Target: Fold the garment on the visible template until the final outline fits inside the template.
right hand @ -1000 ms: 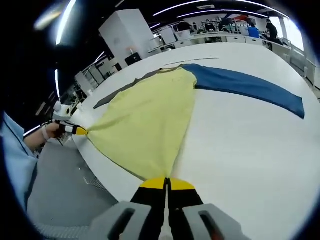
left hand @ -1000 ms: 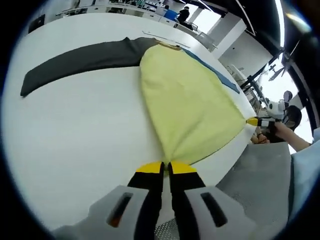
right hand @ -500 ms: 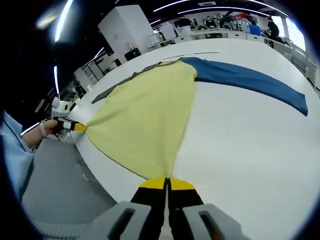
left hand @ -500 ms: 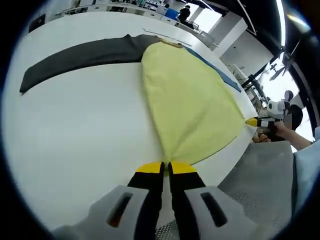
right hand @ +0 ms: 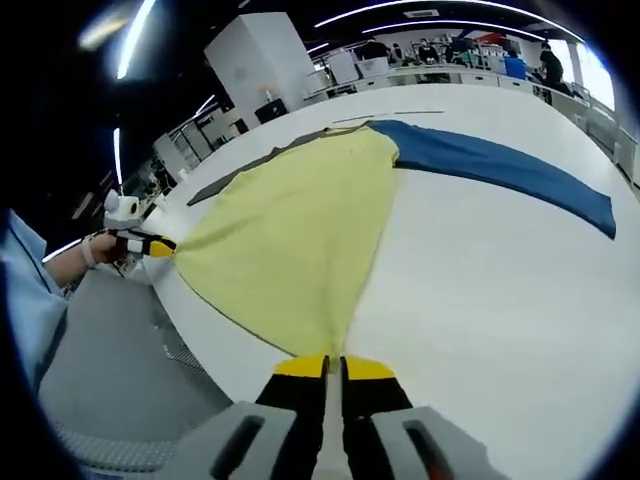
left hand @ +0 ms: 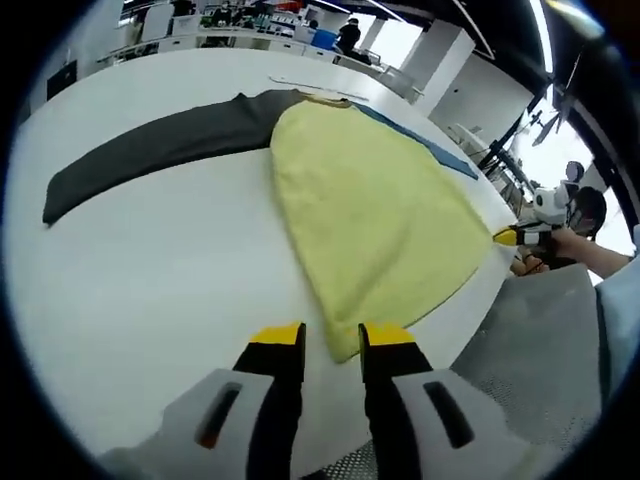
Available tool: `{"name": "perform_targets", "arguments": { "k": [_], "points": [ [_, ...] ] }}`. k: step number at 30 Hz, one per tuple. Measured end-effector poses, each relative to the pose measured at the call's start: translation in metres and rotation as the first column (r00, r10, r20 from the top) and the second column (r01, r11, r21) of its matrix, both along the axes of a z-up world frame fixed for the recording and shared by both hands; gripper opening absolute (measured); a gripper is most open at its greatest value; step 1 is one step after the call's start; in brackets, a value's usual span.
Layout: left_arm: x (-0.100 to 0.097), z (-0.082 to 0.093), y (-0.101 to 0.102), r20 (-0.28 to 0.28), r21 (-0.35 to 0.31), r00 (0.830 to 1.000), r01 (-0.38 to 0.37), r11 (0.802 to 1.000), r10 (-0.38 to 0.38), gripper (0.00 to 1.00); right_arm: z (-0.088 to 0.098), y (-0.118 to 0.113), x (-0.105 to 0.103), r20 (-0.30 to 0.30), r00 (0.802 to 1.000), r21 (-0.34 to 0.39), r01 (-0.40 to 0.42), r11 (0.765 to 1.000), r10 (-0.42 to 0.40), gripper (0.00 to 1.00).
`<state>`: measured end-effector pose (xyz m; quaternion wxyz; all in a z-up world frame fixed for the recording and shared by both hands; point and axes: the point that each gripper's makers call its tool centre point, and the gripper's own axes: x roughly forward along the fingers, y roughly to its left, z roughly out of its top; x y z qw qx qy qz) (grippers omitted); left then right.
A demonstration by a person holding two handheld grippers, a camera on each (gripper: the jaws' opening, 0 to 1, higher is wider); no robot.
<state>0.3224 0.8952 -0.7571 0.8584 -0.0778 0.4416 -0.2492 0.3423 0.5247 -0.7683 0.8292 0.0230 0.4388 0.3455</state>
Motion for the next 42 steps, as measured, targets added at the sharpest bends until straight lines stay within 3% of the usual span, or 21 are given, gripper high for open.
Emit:
{"name": "perform_targets", "arguments": {
  "k": [4,8,14,15,19,25,28,34,38,42],
  "points": [
    [0.007,0.008,0.003,0.083,0.036,0.995,0.047,0.998,-0.049,0.43,0.009,0.001,0.007,0.073,0.997,0.011,-0.018,1.0,0.017,0.36],
    [0.018,0.019,0.003,0.136,0.035,0.99,0.035,0.999,-0.039,0.64,0.019,-0.002,0.018,0.124,0.992,0.033,0.006,0.999,-0.01,0.46],
    [0.035,0.032,0.0,0.195,0.018,0.98,0.028,0.999,-0.031,0.96,0.028,-0.009,0.033,0.167,0.984,0.042,0.049,0.998,-0.055,0.73],
    [0.037,0.034,0.0,0.207,0.017,0.978,0.027,0.999,-0.03,0.99,0.03,-0.011,0.038,0.2,0.978,0.033,0.054,0.998,-0.059,0.79],
    [0.042,0.041,-0.004,0.222,-0.001,0.974,0.034,0.999,-0.033,0.99,0.034,-0.017,0.047,0.233,0.969,0.027,0.078,0.997,-0.082,0.99],
    [0.049,0.049,-0.013,0.251,-0.029,0.967,0.043,0.999,-0.035,0.99,0.038,-0.026,0.055,0.24,0.961,0.027,0.133,0.991,-0.135,1.0],
    [0.054,0.047,-0.014,0.265,0.018,0.962,0.063,0.998,-0.066,0.99,0.037,-0.034,0.059,0.244,0.958,0.008,0.152,0.988,-0.15,0.98],
    [0.06,0.052,-0.019,0.284,-0.022,0.958,0.041,0.999,-0.033,0.98,0.038,-0.045,0.065,0.22,0.955,0.028,0.196,0.98,-0.197,0.94],
    [0.068,0.058,-0.019,0.333,0.014,0.942,0.044,0.999,-0.046,0.98,0.035,-0.058,0.072,0.224,0.95,0.009,0.221,0.975,-0.218,0.92],
    [0.069,0.058,-0.019,0.32,0.004,0.947,0.02,1.0,-0.02,0.97,0.038,-0.07,0.081,0.224,0.937,0.036,0.267,0.963,-0.268,0.91]
  ]
}}
